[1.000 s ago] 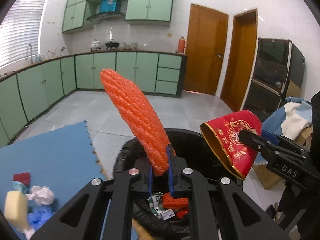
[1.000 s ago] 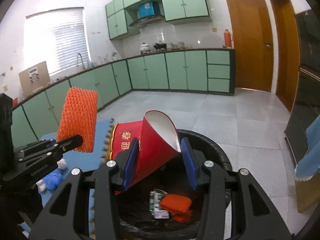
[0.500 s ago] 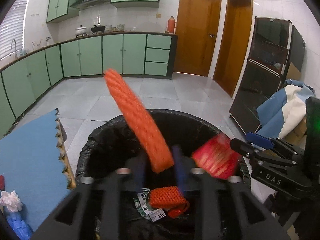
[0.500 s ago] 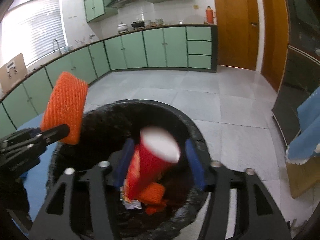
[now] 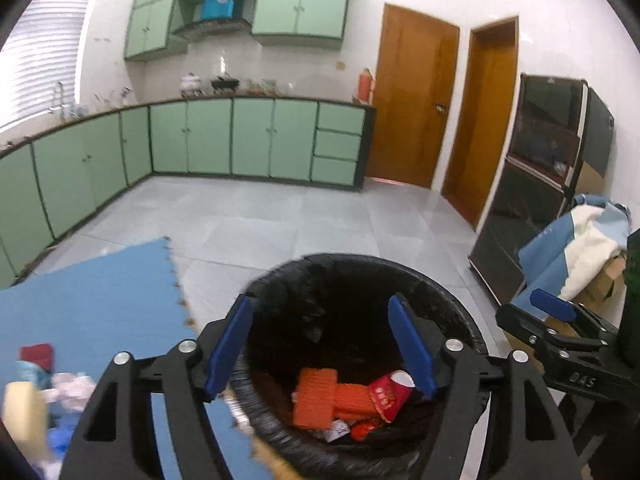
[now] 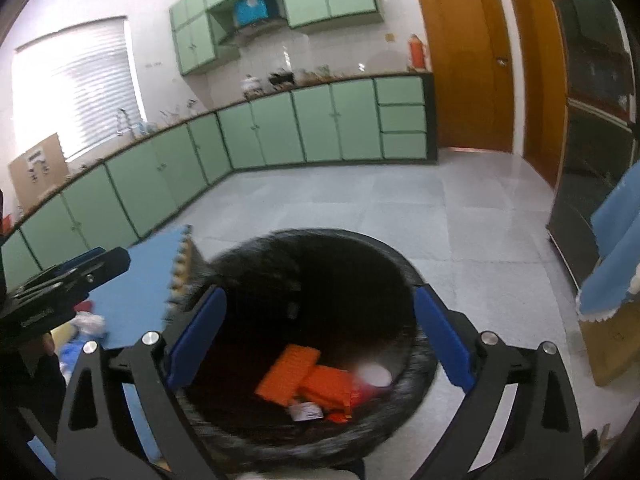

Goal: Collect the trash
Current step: 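Move both tools back over the mat toward the blue plastic bag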

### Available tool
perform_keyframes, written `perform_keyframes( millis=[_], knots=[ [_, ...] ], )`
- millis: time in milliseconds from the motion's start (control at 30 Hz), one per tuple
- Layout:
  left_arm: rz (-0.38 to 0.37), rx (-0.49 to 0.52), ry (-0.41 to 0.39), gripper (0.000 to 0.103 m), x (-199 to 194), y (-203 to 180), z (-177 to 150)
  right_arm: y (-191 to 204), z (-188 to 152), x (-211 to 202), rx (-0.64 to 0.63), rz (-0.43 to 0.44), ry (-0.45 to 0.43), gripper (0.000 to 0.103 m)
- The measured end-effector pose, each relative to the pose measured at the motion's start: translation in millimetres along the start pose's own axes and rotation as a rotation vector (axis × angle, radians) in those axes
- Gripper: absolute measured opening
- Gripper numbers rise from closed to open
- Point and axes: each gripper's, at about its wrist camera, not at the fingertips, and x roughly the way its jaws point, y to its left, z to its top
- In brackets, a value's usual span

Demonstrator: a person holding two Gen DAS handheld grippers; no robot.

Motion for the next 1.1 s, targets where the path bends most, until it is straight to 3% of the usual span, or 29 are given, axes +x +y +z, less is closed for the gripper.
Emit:
perform_keyframes(
  millis=[267, 467, 600, 867, 1100],
  knots=[
    [0.176, -0.072, -0.053, 0.076, -87.5, 78.4, -27.3, 78.6, -8.5, -27.5, -0.036, 0.133, -0.015, 0.095],
    [0.391, -0.146, -0.032, 0.077, -136.2, 156.8, -65.0, 146.0, -20.6, -15.0, -0.102, 0.235, 0.043, 0.095],
    [0.493, -0.15, -0.021, 0.077, -154.4, 188.6, -83.4, 185.5, -28.9, -2.8, -0.148, 0.287, 0.066, 0.095],
    [0.551, -0.188, 0.02, 0.077, -159.2, 220.2, -115.4, 255.2, -49.1, 22.7, -0.246, 0.377, 0.111, 0.094],
    [0.547, -0.2, 0.045, 0.077, -155.0, 222.7, -133.5, 294.7, -79.5, 52.7, -0.322, 0.411, 0.213, 0.085]
  ],
)
